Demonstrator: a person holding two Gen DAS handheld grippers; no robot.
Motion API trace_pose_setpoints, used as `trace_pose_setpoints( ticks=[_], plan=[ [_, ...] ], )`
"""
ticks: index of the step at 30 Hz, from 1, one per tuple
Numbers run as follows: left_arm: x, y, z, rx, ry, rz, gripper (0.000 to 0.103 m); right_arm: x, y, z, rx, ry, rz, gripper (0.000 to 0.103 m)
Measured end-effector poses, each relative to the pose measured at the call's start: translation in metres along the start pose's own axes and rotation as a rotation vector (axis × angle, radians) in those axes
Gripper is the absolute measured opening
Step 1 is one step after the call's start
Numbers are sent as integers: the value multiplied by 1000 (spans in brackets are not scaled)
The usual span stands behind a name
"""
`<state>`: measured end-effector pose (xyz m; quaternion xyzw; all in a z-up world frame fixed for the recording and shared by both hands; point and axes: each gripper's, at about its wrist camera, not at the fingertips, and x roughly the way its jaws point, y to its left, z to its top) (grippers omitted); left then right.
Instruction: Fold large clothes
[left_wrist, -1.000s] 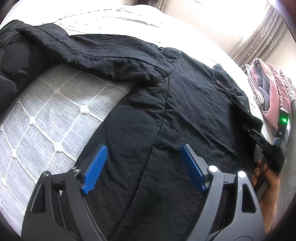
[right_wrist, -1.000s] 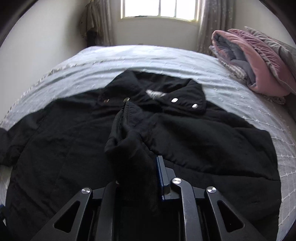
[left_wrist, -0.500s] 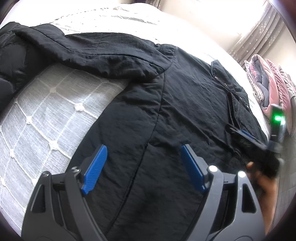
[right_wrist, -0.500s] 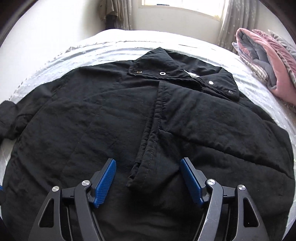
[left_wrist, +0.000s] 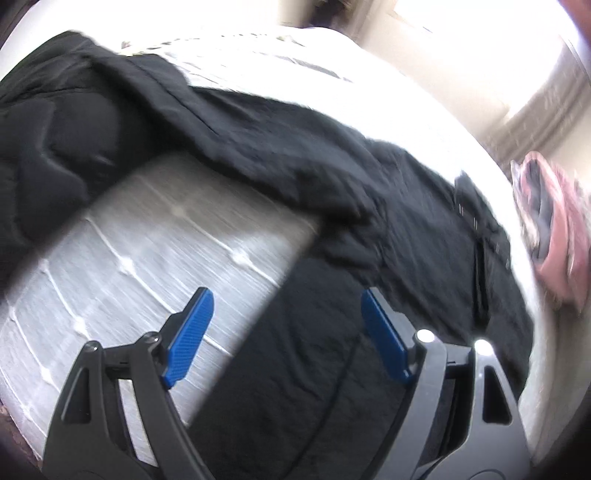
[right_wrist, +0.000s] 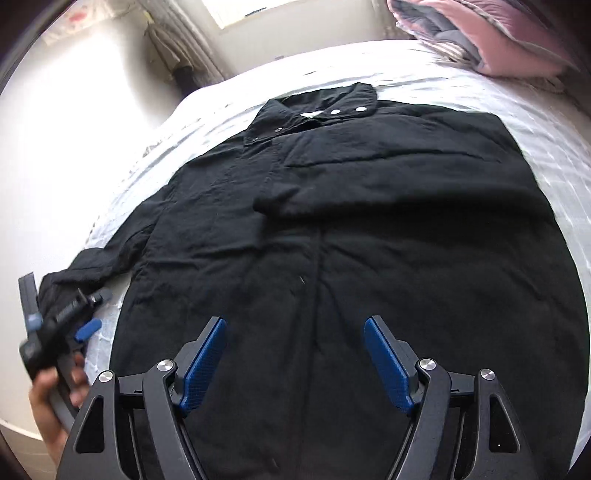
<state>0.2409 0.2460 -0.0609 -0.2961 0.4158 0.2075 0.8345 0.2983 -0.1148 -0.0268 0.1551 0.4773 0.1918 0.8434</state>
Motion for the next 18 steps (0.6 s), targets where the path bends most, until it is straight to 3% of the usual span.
trace_pose_setpoints(
  ticks=[3, 5, 7, 10, 14, 18],
  plan=[
    [-11, 25, 29, -59, -70, 80, 82, -7, -8, -11, -10, -46, -24, 78],
    [-10, 40, 51, -69, -82, 119, 82, -7, -14, -9, 7, -65, -45, 78],
    [-1, 56, 74, -82, -81, 170, 82, -5, -25, -10, 62, -94, -13, 78],
    [8, 72, 108, -80, -132, 295, 82, 10, -39, -14, 141, -21, 2, 79],
    [25, 83, 139, -69, -132, 411, 82, 2, -35, -10, 111, -78, -20, 78],
    [45, 90, 158, -41, -103, 445, 82, 3, -33, -10, 107, -71, 20, 79]
  ],
)
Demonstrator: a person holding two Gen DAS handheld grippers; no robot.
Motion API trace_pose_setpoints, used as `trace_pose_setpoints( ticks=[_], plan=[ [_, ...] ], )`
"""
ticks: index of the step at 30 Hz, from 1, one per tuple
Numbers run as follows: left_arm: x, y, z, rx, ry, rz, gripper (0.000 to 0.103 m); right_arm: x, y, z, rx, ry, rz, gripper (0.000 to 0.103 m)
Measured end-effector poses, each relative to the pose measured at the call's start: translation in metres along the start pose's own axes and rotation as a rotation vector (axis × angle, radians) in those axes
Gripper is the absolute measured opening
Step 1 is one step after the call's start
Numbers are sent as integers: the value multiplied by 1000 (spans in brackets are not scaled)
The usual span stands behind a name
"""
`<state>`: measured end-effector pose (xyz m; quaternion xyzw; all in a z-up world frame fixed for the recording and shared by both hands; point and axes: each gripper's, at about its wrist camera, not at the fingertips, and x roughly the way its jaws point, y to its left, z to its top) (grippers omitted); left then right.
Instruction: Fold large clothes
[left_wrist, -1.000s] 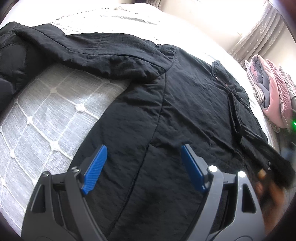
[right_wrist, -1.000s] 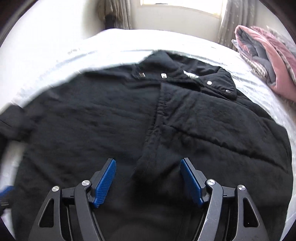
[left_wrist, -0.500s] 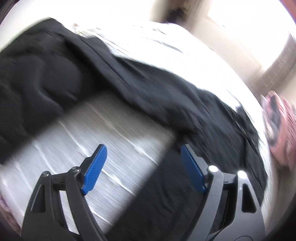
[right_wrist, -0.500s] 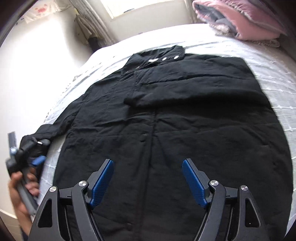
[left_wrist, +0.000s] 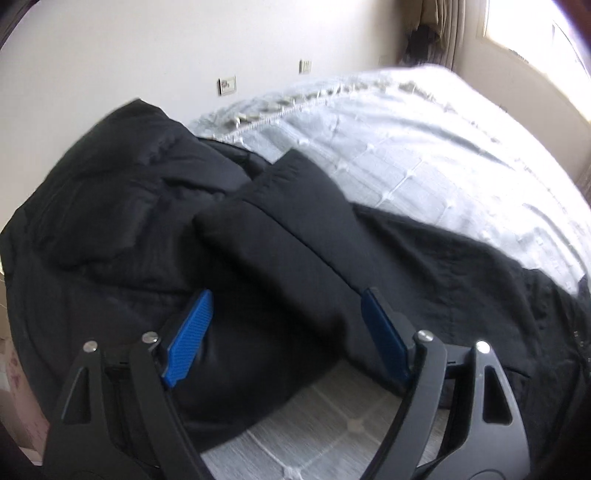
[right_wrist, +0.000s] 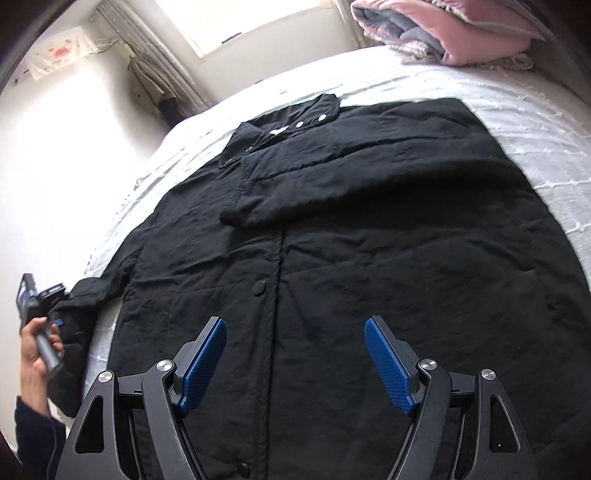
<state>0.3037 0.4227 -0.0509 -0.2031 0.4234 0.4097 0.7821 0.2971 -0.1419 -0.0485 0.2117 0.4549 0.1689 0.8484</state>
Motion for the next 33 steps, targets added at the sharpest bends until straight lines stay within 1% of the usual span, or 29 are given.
trace_pose_setpoints(
  ticks=[1, 2, 3, 4, 5, 6, 8, 10, 11, 12, 15, 17, 18, 19, 20, 22, 23, 25, 27, 29, 31, 32, 33],
  plan=[
    [7, -1, 2, 16, 8, 15, 82, 1, 0, 0, 6, 7, 11, 78],
    [13, -3, 3, 38, 9, 45, 78, 1, 0, 0, 11, 12, 24, 78],
    [17, -7, 3, 58, 7, 65, 67, 2, -1, -1, 13, 13, 28, 78],
    [17, -10, 3, 71, 0, 70, 58, 3, 0, -1, 13, 15, 30, 78],
    [16, -13, 3, 80, -4, 65, 38, 2, 1, 0, 10, 14, 28, 79],
    [17, -15, 4, 77, 5, 40, 19, 2, 1, 0, 10, 11, 25, 79],
    [16, -16, 7, 60, 21, 9, 10, 0, -2, 0, 16, 4, 21, 79],
    [2, -17, 9, 34, -11, -21, 8, 1, -4, 1, 26, 2, 24, 79],
    [-10, -17, 11, 19, -51, -54, 7, 0, -6, 2, 30, -3, 20, 79],
    [-18, -19, 12, 15, -74, -70, 7, -2, -6, 2, 28, -10, 13, 79],
    [-60, -31, 19, 30, -185, -148, 7, -5, -4, 3, 12, -27, -11, 78],
    [-95, -42, 18, 49, -267, -225, 7, -6, -4, 3, 10, -30, -16, 78],
    [-114, -48, 15, 56, -306, -272, 7, -6, -4, 3, 12, -31, -23, 79],
    [-135, -56, 11, 69, -346, -335, 7, -5, -4, 3, 10, -32, -32, 79],
    [-151, -64, 8, 88, -372, -379, 7, -5, -3, 2, 7, -33, -39, 78],
    [-190, -90, -5, 160, -424, -474, 7, -6, -4, 3, 7, -33, -48, 78],
    [-200, -98, -8, 187, -440, -500, 7, -6, -5, 3, 11, -33, -48, 78],
    [-230, -127, -26, 275, -466, -573, 7, -7, -8, 4, 26, -32, -41, 79],
    [-250, -153, -44, 346, -466, -639, 7, -7, -12, 5, 40, -28, -37, 79],
    [-267, -188, -66, 414, -446, -712, 7, -8, -19, 5, 69, -18, -16, 79],
    [-273, -220, -86, 467, -434, -756, 7, -9, -27, 6, 107, -12, -12, 78],
    [-273, -241, -101, 507, -414, -784, 7, -10, -30, 6, 121, -15, -15, 78],
    [-267, -251, -108, 537, -387, -807, 8, -11, -34, 7, 133, -20, -20, 78]
  ],
)
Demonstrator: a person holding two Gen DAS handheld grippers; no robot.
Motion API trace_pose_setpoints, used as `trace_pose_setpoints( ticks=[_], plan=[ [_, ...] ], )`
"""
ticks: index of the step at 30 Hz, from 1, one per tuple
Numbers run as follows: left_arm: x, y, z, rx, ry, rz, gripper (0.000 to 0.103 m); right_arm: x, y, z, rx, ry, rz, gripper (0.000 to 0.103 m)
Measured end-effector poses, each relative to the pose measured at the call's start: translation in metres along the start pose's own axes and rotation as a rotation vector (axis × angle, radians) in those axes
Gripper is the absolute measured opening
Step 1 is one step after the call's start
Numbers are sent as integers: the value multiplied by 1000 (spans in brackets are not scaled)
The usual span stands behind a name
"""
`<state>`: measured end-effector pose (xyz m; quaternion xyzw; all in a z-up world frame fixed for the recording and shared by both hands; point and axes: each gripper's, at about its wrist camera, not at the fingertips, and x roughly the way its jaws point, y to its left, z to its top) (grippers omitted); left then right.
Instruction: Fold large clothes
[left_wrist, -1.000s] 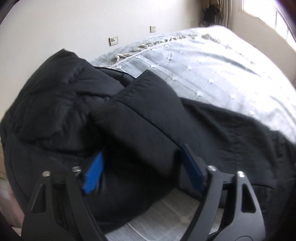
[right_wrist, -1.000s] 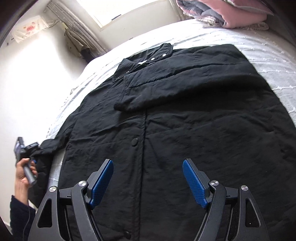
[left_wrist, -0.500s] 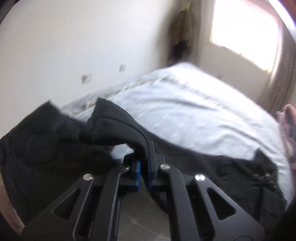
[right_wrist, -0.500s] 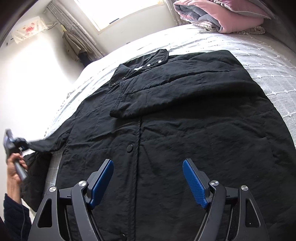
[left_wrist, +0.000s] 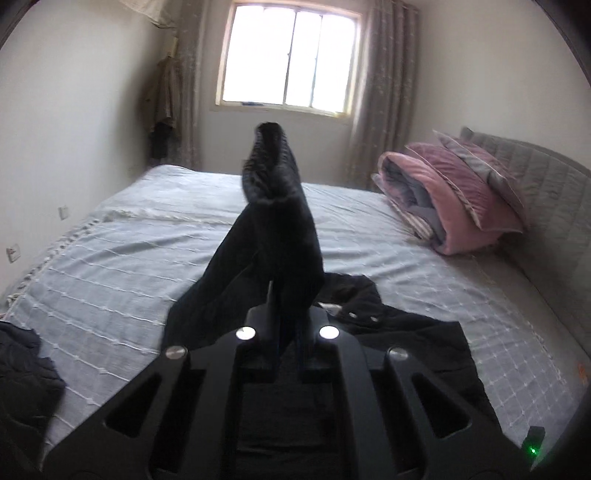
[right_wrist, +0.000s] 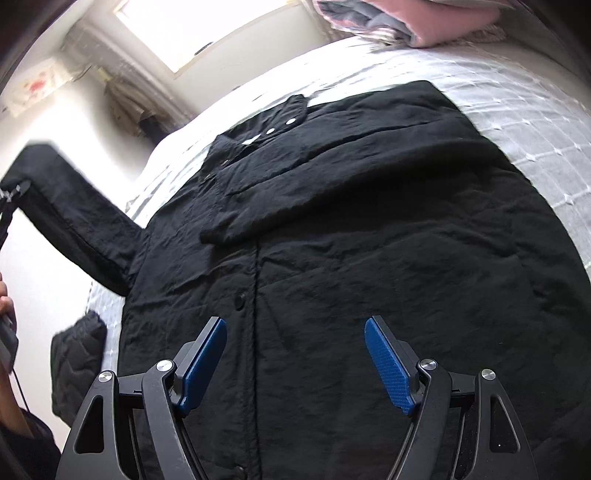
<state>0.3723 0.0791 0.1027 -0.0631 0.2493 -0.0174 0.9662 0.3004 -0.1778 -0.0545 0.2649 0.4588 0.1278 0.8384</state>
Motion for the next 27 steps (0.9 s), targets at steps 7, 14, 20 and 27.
trace_pose_setpoints(
  ticks=[7, 14, 20, 27],
  plan=[
    [124, -80, -119, 211, 479, -113, 20, -4, -29, 5, 83, 11, 3, 79],
    [119, -51, -139, 153, 501, -104, 38, 0, -41, 8, 122, 45, 16, 78],
    [96, -39, -137, 99, 459, -115, 45, 3, -36, 7, 103, 54, 12, 78],
    [120, -85, -132, 158, 483, -88, 64, -4, -48, 9, 155, 28, 6, 78]
  ],
)
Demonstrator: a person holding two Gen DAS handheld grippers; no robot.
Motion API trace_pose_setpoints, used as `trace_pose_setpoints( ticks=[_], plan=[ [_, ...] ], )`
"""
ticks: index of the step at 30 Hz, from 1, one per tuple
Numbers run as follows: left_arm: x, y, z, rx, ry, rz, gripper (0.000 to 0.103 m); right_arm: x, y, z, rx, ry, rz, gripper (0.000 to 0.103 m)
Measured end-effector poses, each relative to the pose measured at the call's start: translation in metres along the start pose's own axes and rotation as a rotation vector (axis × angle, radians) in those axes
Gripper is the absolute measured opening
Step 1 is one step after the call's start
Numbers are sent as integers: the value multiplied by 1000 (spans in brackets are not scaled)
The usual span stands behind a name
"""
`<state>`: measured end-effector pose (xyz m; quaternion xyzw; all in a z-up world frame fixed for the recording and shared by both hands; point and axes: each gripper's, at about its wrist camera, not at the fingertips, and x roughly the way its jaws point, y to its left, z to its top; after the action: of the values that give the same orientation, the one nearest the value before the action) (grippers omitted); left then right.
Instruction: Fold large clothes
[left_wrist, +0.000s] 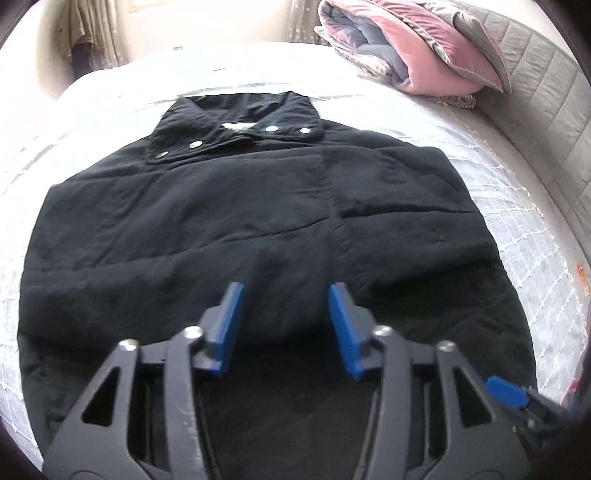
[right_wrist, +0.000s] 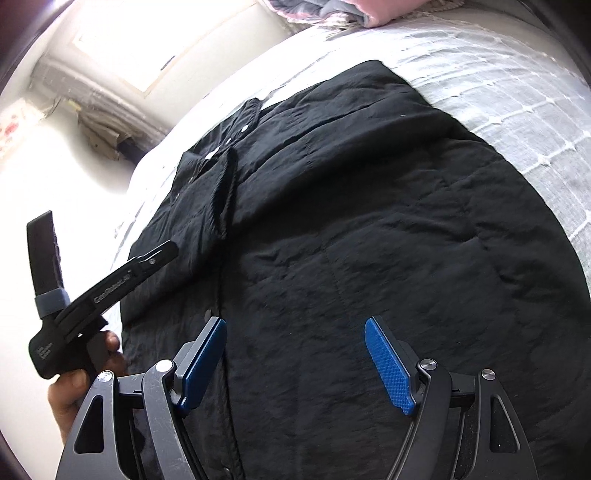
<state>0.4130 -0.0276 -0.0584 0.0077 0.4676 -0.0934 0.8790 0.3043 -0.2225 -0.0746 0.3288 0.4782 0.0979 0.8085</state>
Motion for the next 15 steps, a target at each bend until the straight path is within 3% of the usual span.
trace_pose_setpoints(
  ticks=[2, 5, 7, 8, 9, 11, 15],
  plan=[
    [12, -14, 11, 15, -1, 40, 79, -5, -8, 4, 23, -8, -7, 78],
    [36, -42, 24, 98, -7, 133, 79, -10, -13, 7, 37, -22, -20, 78],
    [54, -50, 29, 127, 19, 235, 65, -11, -18, 8, 53, -13, -16, 78],
    [65, -51, 32, 116, 50, 294, 32, -11, -20, 9, 58, -11, -13, 78],
    [69, -49, 35, 89, 63, 324, 19, -12, -21, 9, 62, -14, -15, 78],
    [64, -43, 42, -11, 29, 308, 12, -14, -24, 10, 68, -18, -23, 78],
    [50, -41, 55, -88, -51, 287, 11, -19, -26, 11, 83, -34, -17, 78]
  ],
)
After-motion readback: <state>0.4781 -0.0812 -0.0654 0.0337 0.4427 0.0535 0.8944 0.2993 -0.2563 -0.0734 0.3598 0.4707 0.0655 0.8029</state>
